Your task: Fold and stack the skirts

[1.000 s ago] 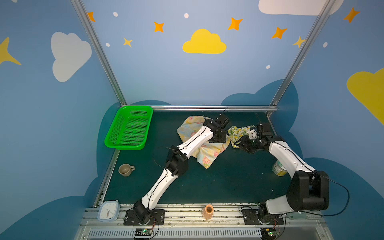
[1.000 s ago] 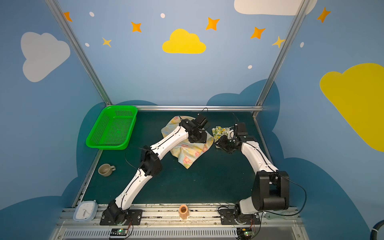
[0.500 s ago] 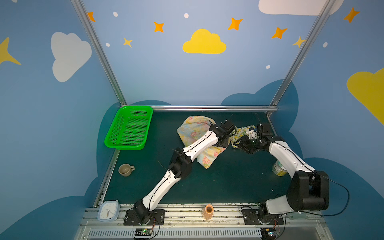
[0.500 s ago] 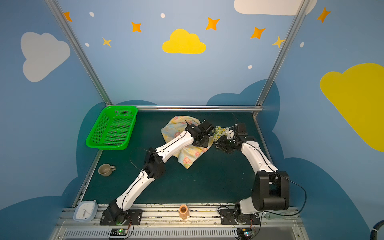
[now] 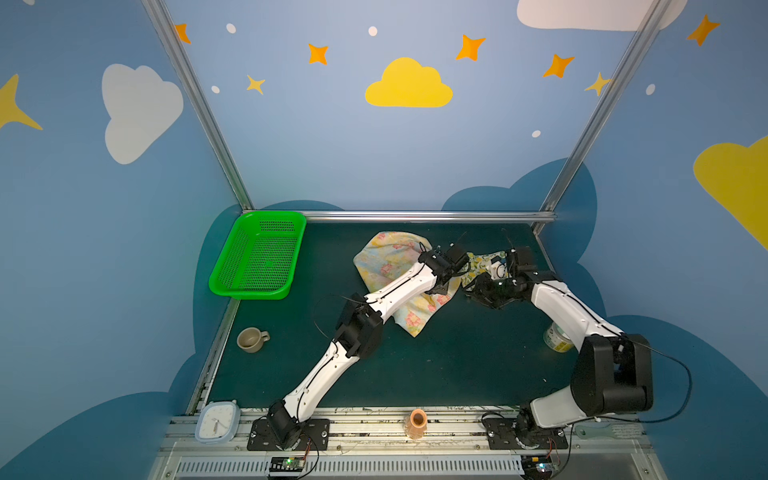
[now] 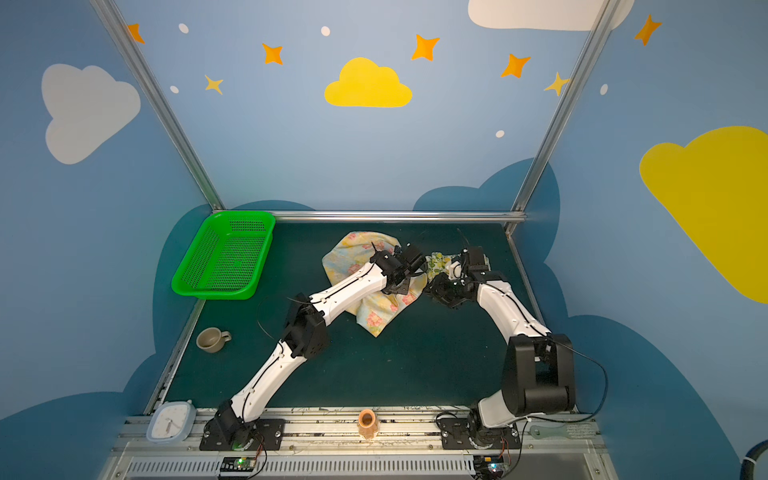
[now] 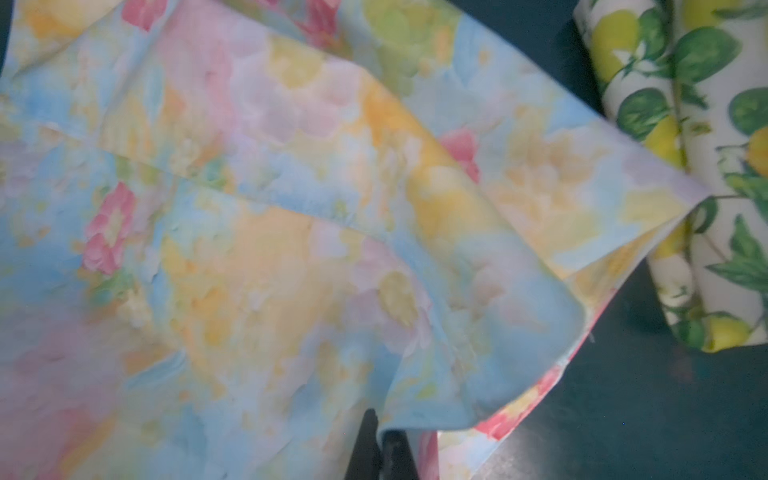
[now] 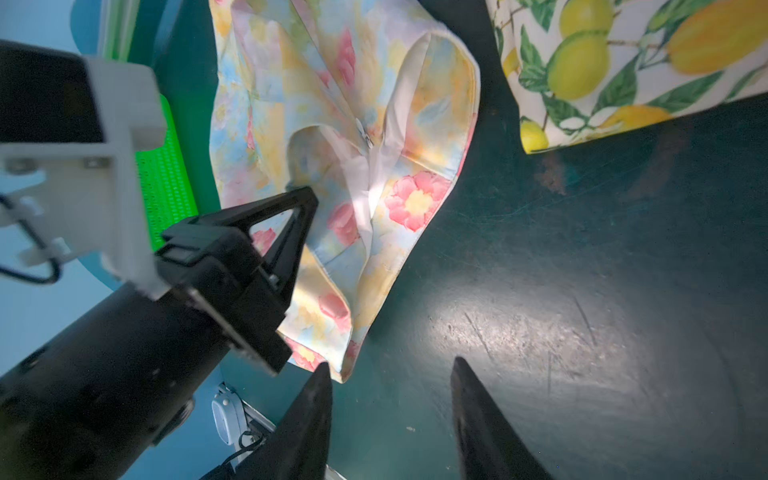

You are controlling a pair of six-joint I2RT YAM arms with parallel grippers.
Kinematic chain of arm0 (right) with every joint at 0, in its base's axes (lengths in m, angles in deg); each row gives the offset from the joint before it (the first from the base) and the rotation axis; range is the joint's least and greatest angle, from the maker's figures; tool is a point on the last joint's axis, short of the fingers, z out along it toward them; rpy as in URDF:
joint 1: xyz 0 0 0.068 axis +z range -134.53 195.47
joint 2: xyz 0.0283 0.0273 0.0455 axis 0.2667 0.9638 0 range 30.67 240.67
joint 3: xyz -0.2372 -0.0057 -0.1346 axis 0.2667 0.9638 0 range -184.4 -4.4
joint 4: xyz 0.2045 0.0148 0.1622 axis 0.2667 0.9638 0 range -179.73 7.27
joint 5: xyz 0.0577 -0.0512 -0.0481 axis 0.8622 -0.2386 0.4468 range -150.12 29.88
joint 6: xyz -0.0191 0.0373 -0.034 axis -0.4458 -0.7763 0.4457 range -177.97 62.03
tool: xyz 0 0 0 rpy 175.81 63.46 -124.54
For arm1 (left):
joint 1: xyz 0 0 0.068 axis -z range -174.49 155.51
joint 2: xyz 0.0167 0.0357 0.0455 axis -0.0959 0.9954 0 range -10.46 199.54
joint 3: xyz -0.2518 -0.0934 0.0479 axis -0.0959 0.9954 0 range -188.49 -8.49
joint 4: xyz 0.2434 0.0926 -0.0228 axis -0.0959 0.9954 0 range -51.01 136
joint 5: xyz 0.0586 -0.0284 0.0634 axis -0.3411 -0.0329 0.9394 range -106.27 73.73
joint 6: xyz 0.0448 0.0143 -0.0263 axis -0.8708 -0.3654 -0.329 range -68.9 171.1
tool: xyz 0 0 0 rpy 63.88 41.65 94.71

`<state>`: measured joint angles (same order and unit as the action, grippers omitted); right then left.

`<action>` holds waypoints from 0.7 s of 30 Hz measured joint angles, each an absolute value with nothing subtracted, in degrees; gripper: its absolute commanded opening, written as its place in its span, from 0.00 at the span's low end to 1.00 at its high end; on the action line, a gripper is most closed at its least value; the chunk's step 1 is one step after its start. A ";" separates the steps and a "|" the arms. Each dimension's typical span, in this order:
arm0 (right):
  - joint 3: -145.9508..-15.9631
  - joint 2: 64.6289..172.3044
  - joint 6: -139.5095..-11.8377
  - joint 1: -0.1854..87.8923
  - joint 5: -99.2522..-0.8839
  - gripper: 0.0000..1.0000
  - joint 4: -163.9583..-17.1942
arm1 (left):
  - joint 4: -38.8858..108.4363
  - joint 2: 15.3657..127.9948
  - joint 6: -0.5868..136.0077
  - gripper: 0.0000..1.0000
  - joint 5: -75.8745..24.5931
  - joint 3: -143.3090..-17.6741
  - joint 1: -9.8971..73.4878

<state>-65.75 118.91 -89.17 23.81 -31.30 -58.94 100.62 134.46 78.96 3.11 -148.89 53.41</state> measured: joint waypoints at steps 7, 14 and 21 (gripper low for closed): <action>-65.79 125.43 -89.68 26.13 -32.44 0.47 -62.79 | 98.09 120.34 79.68 0.04 3.65 -135.43 51.74; -69.02 132.66 -89.68 28.64 -33.99 0.50 -64.51 | 94.74 107.16 80.95 0.04 2.65 -124.30 46.74; -73.31 138.39 -89.24 31.20 -36.68 0.51 -65.50 | 91.97 98.31 82.33 0.04 0.46 -112.50 42.21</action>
<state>-73.31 138.39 -89.24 31.20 -36.68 -65.50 91.97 98.31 82.33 0.46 -112.50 42.21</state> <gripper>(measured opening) 0.506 0.049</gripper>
